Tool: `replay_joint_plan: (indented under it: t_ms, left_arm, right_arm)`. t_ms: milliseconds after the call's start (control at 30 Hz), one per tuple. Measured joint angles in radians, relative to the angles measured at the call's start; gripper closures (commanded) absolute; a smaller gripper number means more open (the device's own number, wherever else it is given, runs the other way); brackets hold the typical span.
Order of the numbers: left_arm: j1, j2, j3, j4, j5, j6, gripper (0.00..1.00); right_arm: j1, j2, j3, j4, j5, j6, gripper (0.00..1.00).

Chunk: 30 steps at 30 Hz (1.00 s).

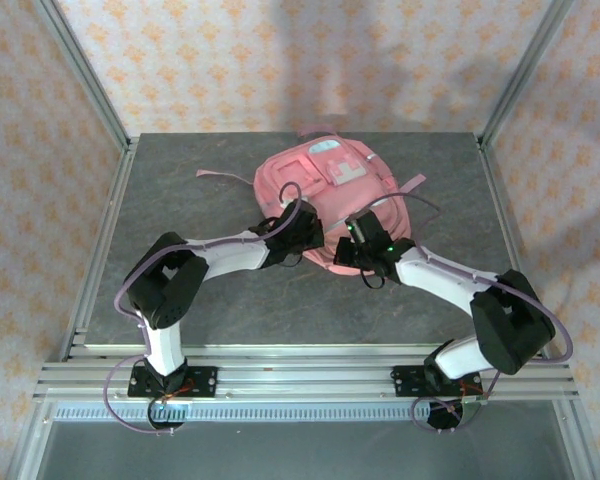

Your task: Pack the student bag

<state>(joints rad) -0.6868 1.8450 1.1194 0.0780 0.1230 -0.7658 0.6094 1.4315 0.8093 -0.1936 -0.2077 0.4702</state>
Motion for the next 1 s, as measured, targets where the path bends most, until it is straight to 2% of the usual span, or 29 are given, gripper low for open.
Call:
replay_joint_plan:
  t_ms: [233,500,700,967,1000]
  left_arm:
    - [0.023,0.001,0.002,0.001,0.025,0.008,1.00]
    - [0.077,-0.012,-0.003,0.002,0.073,0.047,1.00]
    - [0.116,-0.027,0.000,-0.026,0.081,0.097,1.00]
    - [0.268,-0.060,0.052,-0.148,0.047,0.193,0.99]
    - [0.286,-0.064,0.061,-0.162,0.034,0.202,0.89]
  right_arm:
    - [-0.009,0.002,0.000,-0.012,0.043,-0.027,1.00]
    - [-0.095,0.002,0.001,-0.027,0.107,-0.056,1.00]
    - [-0.092,0.002,0.007,-0.021,0.108,-0.064,1.00]
    - [0.082,0.050,0.082,0.072,0.042,-0.055,1.00]
    - [0.102,0.067,0.096,0.093,0.024,-0.050,1.00]
